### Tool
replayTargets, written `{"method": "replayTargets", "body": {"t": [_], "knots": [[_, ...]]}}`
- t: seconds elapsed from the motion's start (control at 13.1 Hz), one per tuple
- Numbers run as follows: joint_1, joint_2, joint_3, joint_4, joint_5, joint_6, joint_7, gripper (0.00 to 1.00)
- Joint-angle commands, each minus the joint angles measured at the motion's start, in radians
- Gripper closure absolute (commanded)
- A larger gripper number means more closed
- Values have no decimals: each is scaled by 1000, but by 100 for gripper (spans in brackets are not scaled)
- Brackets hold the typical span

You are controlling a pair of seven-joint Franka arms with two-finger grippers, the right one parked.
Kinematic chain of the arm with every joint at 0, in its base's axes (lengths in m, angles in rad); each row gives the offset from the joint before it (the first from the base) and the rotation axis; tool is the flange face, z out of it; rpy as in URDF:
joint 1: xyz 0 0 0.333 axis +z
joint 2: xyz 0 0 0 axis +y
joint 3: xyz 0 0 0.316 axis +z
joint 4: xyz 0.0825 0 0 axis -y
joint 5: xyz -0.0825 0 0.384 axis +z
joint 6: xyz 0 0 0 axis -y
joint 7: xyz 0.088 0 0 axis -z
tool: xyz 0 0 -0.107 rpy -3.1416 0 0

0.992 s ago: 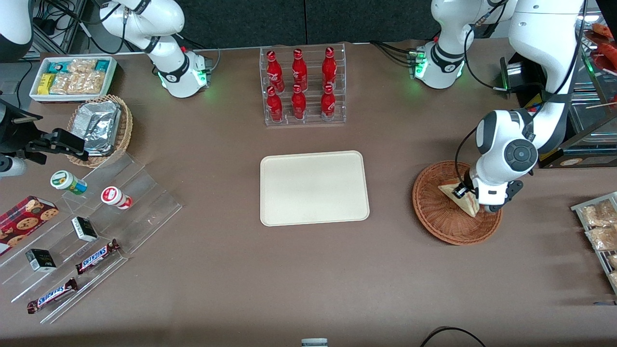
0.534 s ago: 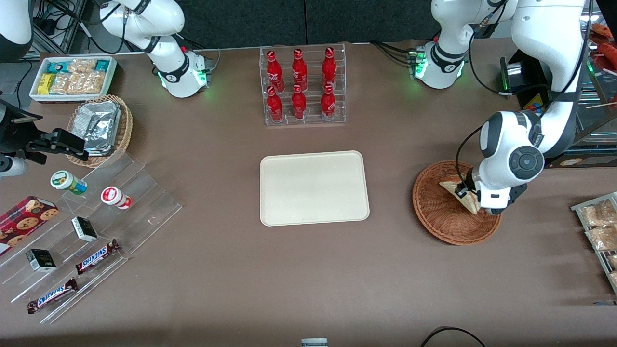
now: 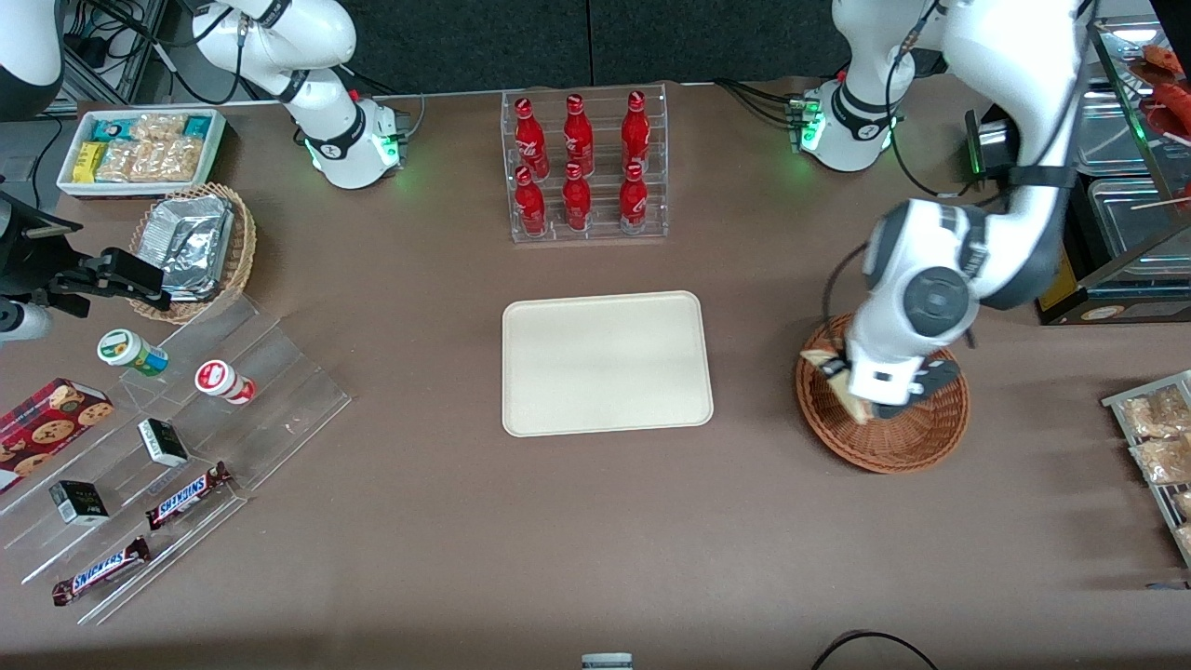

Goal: Place sandwich from basket to tray
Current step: 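Lift the sandwich and carry it with the left gripper over the tray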

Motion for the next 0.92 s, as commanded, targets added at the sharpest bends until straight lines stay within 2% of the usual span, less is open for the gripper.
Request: {"method": "replayTargets", "body": {"t": [0.0, 0.15, 0.46, 0.84], "knots": [[-124, 26, 11, 56, -33, -29, -2, 100], [-196, 59, 11, 91, -38, -15, -2, 100], [-333, 167, 11, 235, -133, -15, -4, 100], [-426, 294, 11, 353, -133, 2, 85, 100]]}}
